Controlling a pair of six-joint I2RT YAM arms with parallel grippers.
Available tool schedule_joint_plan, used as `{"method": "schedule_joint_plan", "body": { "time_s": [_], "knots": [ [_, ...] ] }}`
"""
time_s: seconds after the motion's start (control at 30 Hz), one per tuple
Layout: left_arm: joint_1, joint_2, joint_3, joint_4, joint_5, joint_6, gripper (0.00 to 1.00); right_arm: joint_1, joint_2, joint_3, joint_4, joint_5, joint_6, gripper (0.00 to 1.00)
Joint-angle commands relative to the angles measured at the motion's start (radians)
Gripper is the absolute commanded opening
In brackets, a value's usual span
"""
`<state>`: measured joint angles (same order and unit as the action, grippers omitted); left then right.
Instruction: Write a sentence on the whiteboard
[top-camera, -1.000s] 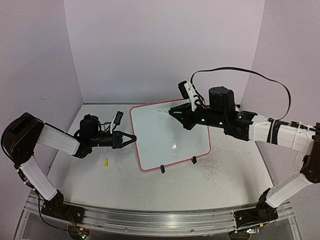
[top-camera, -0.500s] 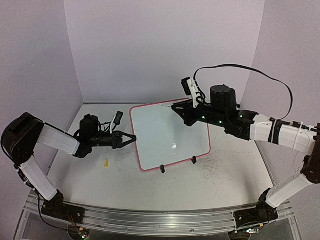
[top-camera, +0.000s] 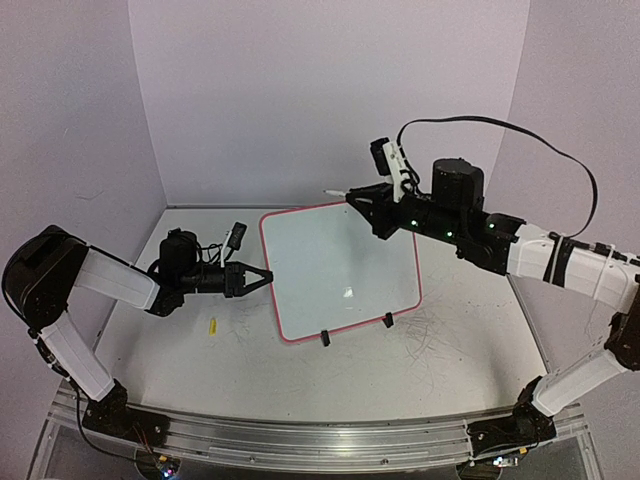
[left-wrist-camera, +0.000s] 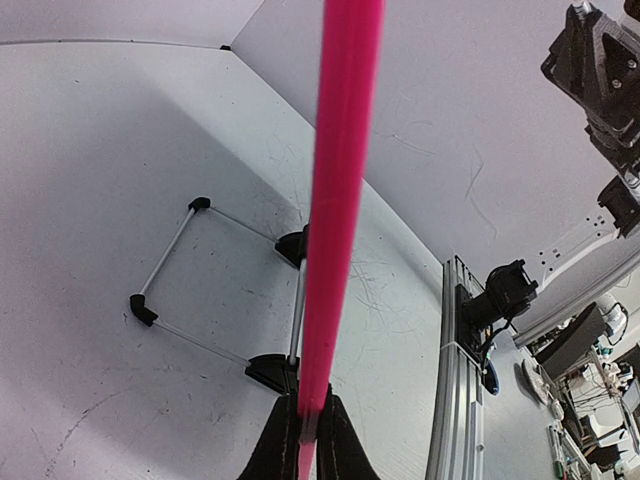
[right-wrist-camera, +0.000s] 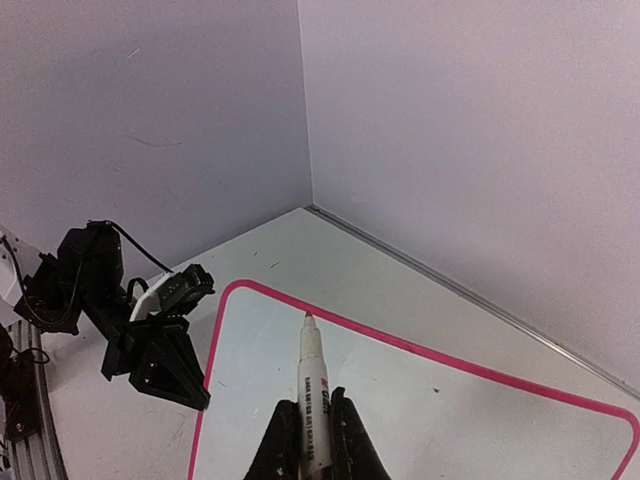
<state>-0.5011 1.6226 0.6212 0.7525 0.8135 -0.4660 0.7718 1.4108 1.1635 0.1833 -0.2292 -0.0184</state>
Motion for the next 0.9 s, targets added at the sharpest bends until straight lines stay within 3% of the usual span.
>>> {"method": "schedule_joint_plan", "body": {
  "time_s": [0.0,0.4,0.6,0.87],
  "knots": [
    [-0.001,-0.001,0.029,0.037,0.025,0.004,0.0,0.067,0.039,0.061,-0.028,0.06,-0.087,0.0],
    [-0.001,-0.016,0.019,0.035,0.01,-0.004,0.0,0.109,0.119,0.098,-0.03,0.08,-0.114,0.0],
    [-0.001,-0.013,0.019,0.035,0.019,-0.021,0.1,0.114,0.126,0.09,-0.026,0.087,-0.113,0.0],
    [-0.001,-0.013,0.021,0.034,0.015,-0.017,0.02,0.129,0.12,0.073,-0.021,0.118,-0.129,0.0]
  ]
}}
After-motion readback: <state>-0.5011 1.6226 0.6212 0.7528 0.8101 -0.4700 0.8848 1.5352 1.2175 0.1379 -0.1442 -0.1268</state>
